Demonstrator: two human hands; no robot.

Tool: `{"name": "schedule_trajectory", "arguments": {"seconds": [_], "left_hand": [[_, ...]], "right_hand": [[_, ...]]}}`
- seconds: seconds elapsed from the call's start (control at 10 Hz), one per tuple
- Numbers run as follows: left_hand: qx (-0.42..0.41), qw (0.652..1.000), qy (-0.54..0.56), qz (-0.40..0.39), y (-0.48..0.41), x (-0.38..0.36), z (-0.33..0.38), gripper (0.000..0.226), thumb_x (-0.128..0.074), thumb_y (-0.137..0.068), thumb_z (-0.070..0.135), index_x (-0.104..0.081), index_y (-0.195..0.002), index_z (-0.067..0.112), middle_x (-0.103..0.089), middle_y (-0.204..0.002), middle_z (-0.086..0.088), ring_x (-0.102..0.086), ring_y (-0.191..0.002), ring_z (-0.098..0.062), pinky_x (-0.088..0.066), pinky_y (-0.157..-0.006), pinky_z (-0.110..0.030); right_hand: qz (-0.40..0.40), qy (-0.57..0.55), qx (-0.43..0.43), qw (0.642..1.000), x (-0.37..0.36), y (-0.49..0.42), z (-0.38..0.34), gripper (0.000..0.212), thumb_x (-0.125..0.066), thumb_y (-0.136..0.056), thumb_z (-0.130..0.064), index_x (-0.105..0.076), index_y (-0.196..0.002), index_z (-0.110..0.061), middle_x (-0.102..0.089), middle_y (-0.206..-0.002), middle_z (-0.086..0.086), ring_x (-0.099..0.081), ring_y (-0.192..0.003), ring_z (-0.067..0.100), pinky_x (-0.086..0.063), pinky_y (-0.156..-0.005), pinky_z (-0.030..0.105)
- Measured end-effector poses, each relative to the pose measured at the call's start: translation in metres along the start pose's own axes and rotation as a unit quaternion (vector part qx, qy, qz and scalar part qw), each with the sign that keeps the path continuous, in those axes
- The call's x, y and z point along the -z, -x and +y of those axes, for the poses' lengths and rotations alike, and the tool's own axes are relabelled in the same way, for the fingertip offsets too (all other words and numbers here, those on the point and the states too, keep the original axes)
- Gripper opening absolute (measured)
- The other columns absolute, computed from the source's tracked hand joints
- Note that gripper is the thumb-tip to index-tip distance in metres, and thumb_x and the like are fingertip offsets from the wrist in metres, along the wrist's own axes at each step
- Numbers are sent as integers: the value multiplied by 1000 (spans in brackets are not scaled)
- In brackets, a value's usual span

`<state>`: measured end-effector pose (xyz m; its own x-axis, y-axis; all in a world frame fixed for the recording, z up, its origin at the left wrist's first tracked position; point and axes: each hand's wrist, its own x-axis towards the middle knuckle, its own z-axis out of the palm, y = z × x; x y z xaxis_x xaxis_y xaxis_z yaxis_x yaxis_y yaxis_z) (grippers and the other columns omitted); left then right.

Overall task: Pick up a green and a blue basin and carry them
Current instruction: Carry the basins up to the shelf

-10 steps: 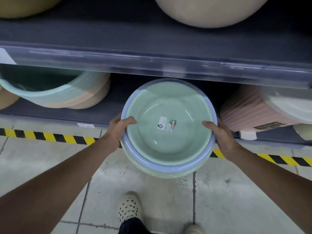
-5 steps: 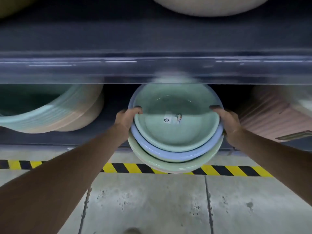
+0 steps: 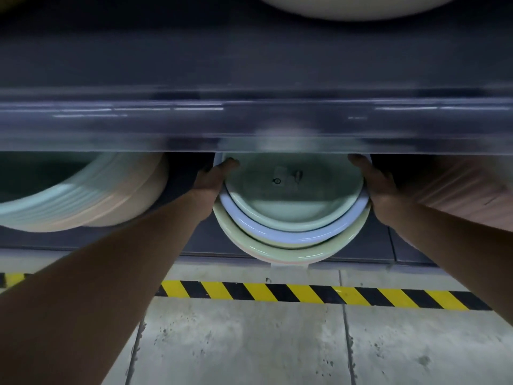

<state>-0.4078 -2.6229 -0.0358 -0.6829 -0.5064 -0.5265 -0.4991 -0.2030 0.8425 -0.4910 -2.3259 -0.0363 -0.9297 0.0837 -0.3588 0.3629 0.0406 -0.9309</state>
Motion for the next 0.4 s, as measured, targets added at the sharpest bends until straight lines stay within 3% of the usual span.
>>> {"name": "schedule_trajectory", "arguments": {"seconds": [0.1, 0.2, 0.3, 0.4], "left_hand": [[-53, 998, -20, 4, 25, -4, -5, 44, -79, -84, 28, -65, -123, 15, -68, -106, 2, -65, -94, -17, -48, -86, -29], [-57, 996, -68, 5, 54, 5, -11, 44, -76, -88, 25, -61, -127, 11, -65, -110, -1, -63, -103, -21, -45, -83, -26], [-31, 992, -122, 11, 81, 18, -7, 50, -74, -88, 34, -62, -129, 7, -67, -125, -15, -62, -118, -35, -52, -94, -42], [-22, 989, -141, 37, 118, 28, -4, 47, -72, -82, 40, -67, -121, 14, -68, -123, -17, -63, -116, -36, -52, -100, -50]], "right_hand": [[-10, 51, 4, 999, 2, 15, 1, 47, -66, -94, -28, -58, -137, -11, -61, -120, 4, -57, -110, 19, -38, -86, 20], [-30, 127, 15, 991, 12, 44, 0, 46, -67, -94, -26, -58, -135, -7, -62, -117, 4, -58, -117, 22, -36, -85, 15], [-59, 213, -17, 975, 29, 72, -2, 43, -75, -84, -44, -65, -115, -16, -67, -110, 1, -63, -113, 25, -40, -86, 26], [-80, 296, -27, 951, 46, 107, -19, 53, -75, -81, -51, -64, -120, -18, -68, -104, 2, -63, -104, 21, -48, -88, 33]]}}
